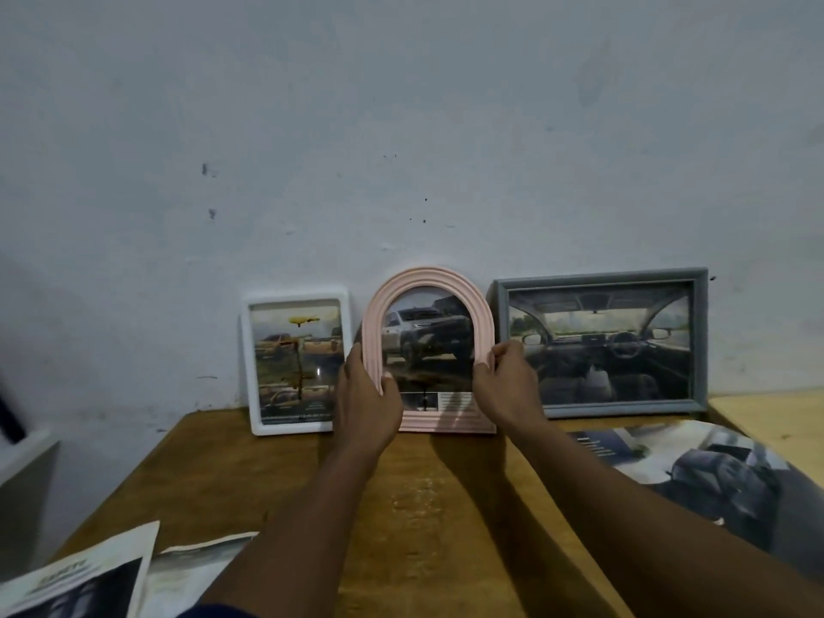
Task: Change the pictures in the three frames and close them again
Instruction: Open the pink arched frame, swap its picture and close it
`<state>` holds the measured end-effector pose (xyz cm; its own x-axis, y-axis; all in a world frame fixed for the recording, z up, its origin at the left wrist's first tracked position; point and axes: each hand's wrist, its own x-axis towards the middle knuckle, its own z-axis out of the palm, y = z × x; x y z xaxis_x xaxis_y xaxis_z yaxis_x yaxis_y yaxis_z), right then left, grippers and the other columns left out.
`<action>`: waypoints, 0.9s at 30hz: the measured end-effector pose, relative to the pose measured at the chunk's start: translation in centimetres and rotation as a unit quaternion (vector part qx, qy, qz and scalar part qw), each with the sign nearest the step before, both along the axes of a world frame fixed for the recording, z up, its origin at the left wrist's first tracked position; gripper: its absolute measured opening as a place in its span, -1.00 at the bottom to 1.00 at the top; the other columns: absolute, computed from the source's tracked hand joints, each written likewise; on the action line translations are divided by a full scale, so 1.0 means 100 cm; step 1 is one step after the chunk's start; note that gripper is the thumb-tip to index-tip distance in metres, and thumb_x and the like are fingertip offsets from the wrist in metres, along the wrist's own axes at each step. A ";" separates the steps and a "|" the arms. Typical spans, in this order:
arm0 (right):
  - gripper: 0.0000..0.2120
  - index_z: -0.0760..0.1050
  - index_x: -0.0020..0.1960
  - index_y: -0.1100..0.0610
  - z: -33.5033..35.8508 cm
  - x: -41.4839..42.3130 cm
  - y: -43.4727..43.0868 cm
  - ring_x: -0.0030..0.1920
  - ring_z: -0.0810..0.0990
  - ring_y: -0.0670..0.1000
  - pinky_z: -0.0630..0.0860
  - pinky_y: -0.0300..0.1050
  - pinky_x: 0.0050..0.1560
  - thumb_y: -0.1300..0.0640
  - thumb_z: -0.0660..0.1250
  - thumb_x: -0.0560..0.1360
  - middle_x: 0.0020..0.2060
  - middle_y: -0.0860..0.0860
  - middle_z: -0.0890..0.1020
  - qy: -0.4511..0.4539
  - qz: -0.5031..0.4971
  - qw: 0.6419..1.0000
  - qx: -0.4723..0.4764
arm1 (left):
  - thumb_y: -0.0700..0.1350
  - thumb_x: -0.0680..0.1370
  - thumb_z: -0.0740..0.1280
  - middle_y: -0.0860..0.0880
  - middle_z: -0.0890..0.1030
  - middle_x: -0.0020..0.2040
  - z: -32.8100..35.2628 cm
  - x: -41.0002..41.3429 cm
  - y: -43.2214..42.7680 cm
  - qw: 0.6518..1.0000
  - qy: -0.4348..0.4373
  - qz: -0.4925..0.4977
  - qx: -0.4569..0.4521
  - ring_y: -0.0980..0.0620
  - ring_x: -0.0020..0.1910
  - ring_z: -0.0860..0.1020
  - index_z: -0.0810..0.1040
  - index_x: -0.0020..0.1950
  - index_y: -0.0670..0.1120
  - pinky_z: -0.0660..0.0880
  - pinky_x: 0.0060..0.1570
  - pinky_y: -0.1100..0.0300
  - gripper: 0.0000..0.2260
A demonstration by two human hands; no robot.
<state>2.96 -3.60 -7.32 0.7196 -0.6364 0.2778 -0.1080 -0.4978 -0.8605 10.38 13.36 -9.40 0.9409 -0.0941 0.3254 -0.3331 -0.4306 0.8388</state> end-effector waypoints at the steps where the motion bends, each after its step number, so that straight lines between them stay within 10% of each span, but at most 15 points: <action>1: -0.80 0.30 0.15 0.07 -0.001 0.002 0.000 0.02 0.59 0.07 0.59 -0.09 -0.12 0.12 0.29 0.60 0.06 0.07 0.53 -0.002 -0.004 1.000 -0.001 | -0.01 0.65 0.28 -0.02 0.37 0.46 0.000 0.001 -0.001 1.000 0.008 -0.006 -0.010 -0.12 0.33 0.47 0.10 0.57 0.25 0.58 0.19 -0.18 -0.44; 13: -0.84 0.33 0.17 0.05 0.002 -0.013 -0.003 -0.09 0.57 -0.08 0.52 -0.22 -0.23 0.17 0.26 0.63 -0.04 -0.03 0.53 -0.062 -0.002 0.997 0.046 | -0.06 0.64 0.30 0.01 0.36 0.43 0.005 -0.011 0.007 0.999 -0.003 0.002 -0.042 -0.07 0.27 0.49 0.13 0.56 0.24 0.60 0.13 -0.15 -0.43; 19: -0.77 0.35 0.23 0.03 0.019 -0.055 0.004 -0.08 0.57 -0.08 0.63 0.04 -0.03 0.14 0.31 0.61 -0.10 -0.09 0.52 -0.097 0.027 0.991 0.091 | -0.08 0.66 0.28 -0.03 0.48 0.36 0.020 -0.045 0.029 0.999 0.002 -0.010 -0.032 -0.06 0.14 0.59 0.16 0.56 0.20 0.66 0.00 -0.07 -0.47; 27: -0.69 0.36 0.26 0.10 0.082 -0.107 0.009 -0.16 0.65 0.10 0.54 -0.11 -0.41 0.20 0.35 0.57 0.02 0.16 0.57 -0.032 0.076 0.985 0.153 | 0.05 0.71 0.17 -0.14 0.69 0.08 0.030 -0.100 0.059 0.953 0.267 -0.123 -0.070 -0.15 0.00 0.69 0.41 0.43 0.03 0.63 0.10 -0.15 -0.70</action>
